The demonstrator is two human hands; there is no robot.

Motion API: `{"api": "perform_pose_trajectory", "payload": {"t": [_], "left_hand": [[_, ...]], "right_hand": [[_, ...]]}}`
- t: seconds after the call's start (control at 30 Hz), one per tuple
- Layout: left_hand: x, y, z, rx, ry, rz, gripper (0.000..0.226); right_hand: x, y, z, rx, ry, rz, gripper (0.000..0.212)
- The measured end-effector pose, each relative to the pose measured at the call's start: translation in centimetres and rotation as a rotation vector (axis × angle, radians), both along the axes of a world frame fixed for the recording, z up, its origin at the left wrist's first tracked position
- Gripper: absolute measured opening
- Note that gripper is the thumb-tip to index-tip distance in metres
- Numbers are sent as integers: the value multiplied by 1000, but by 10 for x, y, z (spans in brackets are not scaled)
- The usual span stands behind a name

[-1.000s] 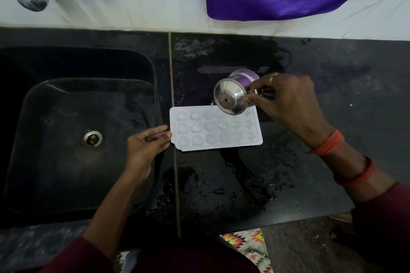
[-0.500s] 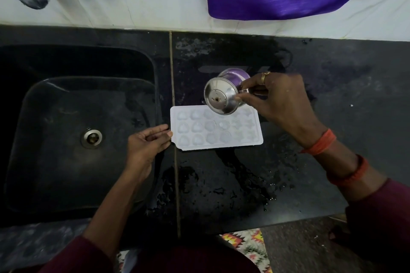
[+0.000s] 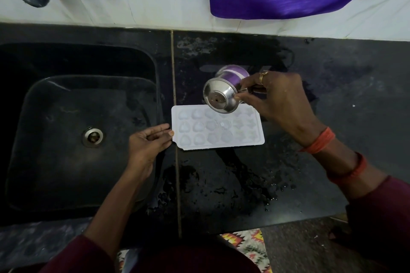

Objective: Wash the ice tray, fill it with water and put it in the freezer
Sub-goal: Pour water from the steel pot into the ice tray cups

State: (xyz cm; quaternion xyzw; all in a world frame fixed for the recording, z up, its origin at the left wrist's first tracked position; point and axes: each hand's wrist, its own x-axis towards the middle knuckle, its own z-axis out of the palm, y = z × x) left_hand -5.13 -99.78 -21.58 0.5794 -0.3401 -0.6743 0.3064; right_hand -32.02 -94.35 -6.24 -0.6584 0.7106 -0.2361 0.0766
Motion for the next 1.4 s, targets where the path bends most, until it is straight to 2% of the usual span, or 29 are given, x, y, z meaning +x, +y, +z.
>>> {"api": "perform_pose_trajectory", "payload": {"t": [1.4], "left_hand": [[1,2,2,-10,12,-4,28]], "right_hand": [[3,-4,3,-3,37,12,25]]}}
